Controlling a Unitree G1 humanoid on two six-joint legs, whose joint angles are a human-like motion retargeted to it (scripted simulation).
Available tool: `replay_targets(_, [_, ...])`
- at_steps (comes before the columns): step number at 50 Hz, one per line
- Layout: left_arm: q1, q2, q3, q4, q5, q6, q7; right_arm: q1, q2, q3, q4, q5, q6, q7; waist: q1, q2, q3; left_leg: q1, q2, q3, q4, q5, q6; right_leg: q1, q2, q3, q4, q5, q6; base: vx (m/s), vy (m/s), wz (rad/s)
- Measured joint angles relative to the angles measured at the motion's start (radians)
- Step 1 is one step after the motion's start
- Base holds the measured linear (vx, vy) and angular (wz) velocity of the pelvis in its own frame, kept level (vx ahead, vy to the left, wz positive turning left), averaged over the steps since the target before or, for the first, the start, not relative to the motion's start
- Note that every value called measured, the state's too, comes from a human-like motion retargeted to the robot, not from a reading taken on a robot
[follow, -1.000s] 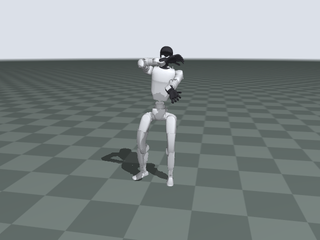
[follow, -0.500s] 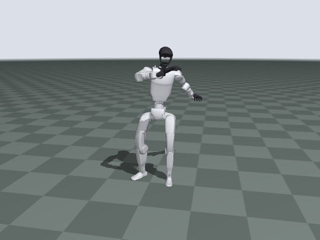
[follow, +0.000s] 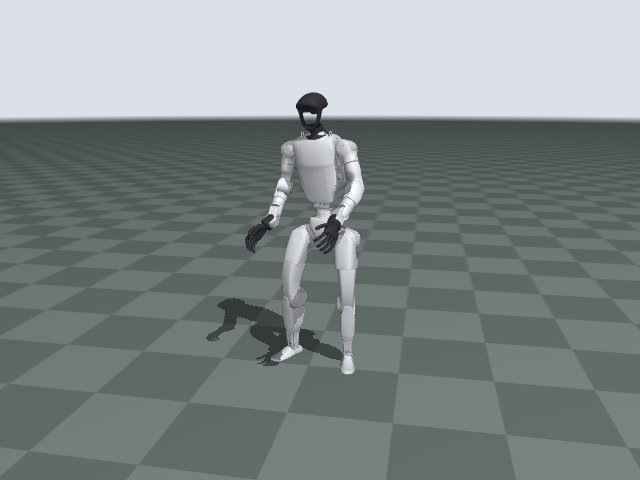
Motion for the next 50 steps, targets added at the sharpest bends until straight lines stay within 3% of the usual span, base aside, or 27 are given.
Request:
replay_targets(6, [-0.237,0.312,-0.105,-0.320,0.036,-0.037,-0.133,0.141,-0.068,-0.353,0.534,0.353,0.076,0.054,-0.174,-0.008,-0.009,0.034,0.015,0.116,-0.006,-0.006,-0.010,0.006,0.039,0.101,-0.095,0.040,0.042,0.01,-0.06,-1.01])
replay_targets(12, [-0.540,0.562,-0.235,-0.565,0.081,-0.051,-0.213,0.442,-0.220,-0.668,0.590,0.600,0.074,0.127,-0.312,-0.016,0.011,0.053,0.018,0.172,-0.021,0.000,-0.009,0.018,0.058,0.141,-0.161,0.073,0.083,0.03,-0.05,-0.47])
replay_targets(20, [-0.963,0.708,-0.458,-0.766,0.156,-0.064,-0.288,0.753,-0.354,-0.935,0.727,0.594,0.161,0.248,-0.444,-0.018,0.039,0.055,0.029,0.197,-0.036,0.018,-0.028,0.010,0.075,0.153,-0.177,0.084,0.092,0.00,-0.01,-0.03])
replay_targets(25, [-1.180,0.731,-0.580,-0.830,0.227,-0.076,-0.252,0.796,-0.408,-1.042,0.845,0.506,0.156,0.158,-0.461,0.003,0.057,0.053,0.035,0.209,-0.044,0.028,-0.037,0.009,0.083,0.152,-0.196,0.094,0.100,0.00,0.00,0.00])
replay_targets(32, [-1.323,0.696,-0.694,-0.851,0.278,-0.086,-0.200,0.662,-0.339,-0.916,0.815,0.599,0.093,0.134,-0.406,0.085,0.053,0.039,0.038,0.177,-0.052,0.033,-0.038,0.037,0.085,0.100,-0.246,0.111,0.122,0.03,-0.02,0.21])
replay_targets(37, [-1.332,0.569,-0.742,-0.795,0.249,-0.087,-0.211,0.434,-0.273,-0.728,0.854,0.630,0.057,0.109,-0.292,0.173,0.002,0.016,0.042,0.105,-0.037,0.031,-0.034,0.071,0.079,0.024,-0.260,0.101,0.124,0.06,-0.02,0.74])
replay_targets(43, [-1.373,0.379,-0.807,-0.683,0.233,-0.077,-0.213,-0.076,-0.139,-0.362,0.867,0.578,0.020,-0.021,-0.121,0.249,-0.107,-0.013,0.047,-0.011,0.004,0.027,-0.036,0.117,0.066,-0.083,-0.230,0.056,0.084,0.05,-0.02,1.00])
replay_targets(50, [-1.420,0.336,-0.863,-0.645,0.220,-0.085,-0.132,-0.778,0.071,-0.147,0.564,0.657,-0.018,0.066,-0.032,0.290,-0.187,-0.040,0.052,-0.135,0.045,0.032,-0.068,0.166,0.062,-0.195,-0.178,0.003,0.008,0.02,-0.04,0.96])
